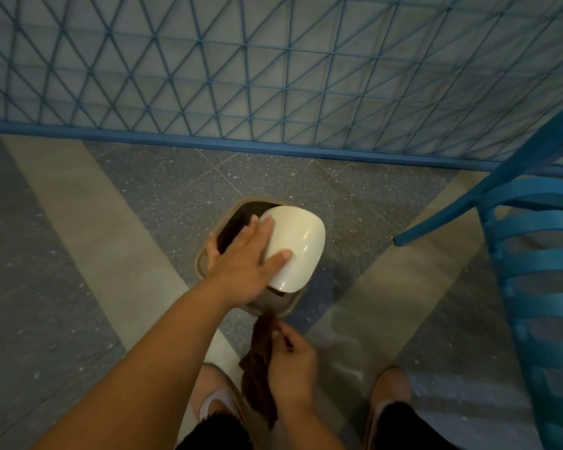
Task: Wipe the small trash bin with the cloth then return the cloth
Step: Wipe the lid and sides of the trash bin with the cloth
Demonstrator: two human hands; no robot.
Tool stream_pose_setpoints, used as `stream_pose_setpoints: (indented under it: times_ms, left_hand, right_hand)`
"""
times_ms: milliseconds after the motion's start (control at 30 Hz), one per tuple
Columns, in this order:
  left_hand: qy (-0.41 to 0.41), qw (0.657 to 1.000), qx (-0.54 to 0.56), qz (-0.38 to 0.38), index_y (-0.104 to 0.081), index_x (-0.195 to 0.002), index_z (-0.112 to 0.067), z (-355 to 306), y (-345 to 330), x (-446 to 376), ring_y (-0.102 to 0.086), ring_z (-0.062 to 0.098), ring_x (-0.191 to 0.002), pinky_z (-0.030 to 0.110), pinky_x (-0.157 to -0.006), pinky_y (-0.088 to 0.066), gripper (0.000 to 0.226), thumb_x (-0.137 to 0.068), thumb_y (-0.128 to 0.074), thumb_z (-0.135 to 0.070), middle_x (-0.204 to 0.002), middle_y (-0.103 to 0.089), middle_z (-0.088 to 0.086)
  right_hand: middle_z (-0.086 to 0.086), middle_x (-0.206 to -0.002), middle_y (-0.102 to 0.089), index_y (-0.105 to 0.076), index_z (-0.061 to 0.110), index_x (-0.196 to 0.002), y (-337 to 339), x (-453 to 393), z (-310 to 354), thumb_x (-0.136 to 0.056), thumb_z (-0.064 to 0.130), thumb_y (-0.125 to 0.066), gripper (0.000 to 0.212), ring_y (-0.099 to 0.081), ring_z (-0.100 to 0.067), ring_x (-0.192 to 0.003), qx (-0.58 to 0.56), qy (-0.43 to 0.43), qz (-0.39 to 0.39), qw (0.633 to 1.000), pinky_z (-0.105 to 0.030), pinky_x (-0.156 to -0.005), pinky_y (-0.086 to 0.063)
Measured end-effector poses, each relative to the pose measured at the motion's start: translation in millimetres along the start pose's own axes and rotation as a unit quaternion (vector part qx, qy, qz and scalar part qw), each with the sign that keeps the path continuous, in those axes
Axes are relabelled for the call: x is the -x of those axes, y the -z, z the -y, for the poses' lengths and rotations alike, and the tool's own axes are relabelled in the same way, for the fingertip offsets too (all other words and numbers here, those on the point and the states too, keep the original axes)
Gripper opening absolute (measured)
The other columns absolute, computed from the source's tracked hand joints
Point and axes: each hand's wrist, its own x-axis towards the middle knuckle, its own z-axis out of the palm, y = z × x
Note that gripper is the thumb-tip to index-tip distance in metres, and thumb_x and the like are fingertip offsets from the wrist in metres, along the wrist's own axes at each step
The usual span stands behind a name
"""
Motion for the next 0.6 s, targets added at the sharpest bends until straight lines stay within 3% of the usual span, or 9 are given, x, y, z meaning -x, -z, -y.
stream_pose_setpoints:
  times_ms: [67, 167, 267, 367, 500, 600]
  left_hand:
    - [0.064, 0.991, 0.11, -0.046, 0.001, -0.15, -0.04, 18, 10, -10, -0.001, 0.012, -0.147, 0.049, -0.112, 0.018, 0.061, -0.096, -0.02, -0.059, -0.16, 0.003, -0.012]
    - [0.178, 0.966, 0.182, -0.055, -0.017, -0.151, -0.026, 55, 16, -30, -0.01, 0.021, -0.147, 0.049, -0.118, 0.003, 0.056, -0.1, -0.019, -0.049, -0.161, -0.007, -0.001]
    - [0.204, 0.938, 0.276, -0.049, -0.035, -0.146, -0.012, 71, 9, -40, -0.028, 0.028, -0.141, 0.041, -0.116, -0.018, 0.05, -0.103, -0.026, -0.037, -0.154, -0.03, 0.011]
    - [0.235, 0.927, 0.287, -0.059, -0.05, -0.135, -0.008, 73, 5, -38, -0.044, 0.033, -0.129, 0.041, -0.109, -0.032, 0.046, -0.102, -0.032, -0.034, -0.141, -0.047, 0.017]
    - [0.236, 0.933, 0.264, -0.061, -0.066, -0.112, -0.006, 76, -4, -26, -0.054, 0.035, -0.117, 0.042, -0.103, -0.041, 0.032, -0.096, -0.044, -0.023, -0.126, -0.06, 0.019]
    - [0.263, 0.923, 0.273, -0.07, -0.06, -0.126, -0.006, 79, -17, -13, -0.058, 0.031, -0.115, 0.041, -0.102, -0.044, 0.039, -0.089, -0.058, -0.018, -0.127, -0.061, 0.015]
  right_hand:
    - [0.01, -0.098, -0.069, -0.072, 0.021, -0.106, 8, -6, 0, -0.093, 0.012, -0.057, 0.022, -0.064, -0.009, -0.093, -0.035, -0.01, -0.023, 0.999, -0.027, -0.089, -0.05]
    - [0.004, -0.101, -0.071, -0.071, 0.021, -0.107, 13, -14, 1, -0.093, 0.014, -0.057, 0.02, -0.065, -0.014, -0.095, -0.077, -0.02, -0.047, 0.996, -0.034, -0.092, -0.052]
    - [0.001, -0.095, -0.071, -0.07, 0.021, -0.102, 16, -18, 0, -0.093, 0.013, -0.056, 0.018, -0.065, -0.016, -0.089, -0.109, -0.032, -0.07, 0.991, -0.033, -0.085, -0.053]
    - [-0.002, -0.096, -0.071, -0.07, 0.015, -0.104, 20, -23, 3, -0.093, 0.01, -0.056, 0.018, -0.066, -0.015, -0.088, -0.12, -0.018, -0.078, 0.99, -0.03, -0.08, -0.052]
    - [-0.007, -0.1, -0.072, -0.07, 0.016, -0.108, 28, -39, 6, -0.093, 0.012, -0.055, 0.022, -0.068, -0.025, -0.093, -0.116, -0.018, -0.097, 0.988, -0.044, -0.088, -0.055]
    - [-0.008, -0.103, -0.072, -0.068, 0.019, -0.111, 40, -51, 16, -0.094, 0.015, -0.053, 0.023, -0.068, -0.025, -0.093, -0.114, 0.006, -0.108, 0.988, -0.045, -0.088, -0.055]
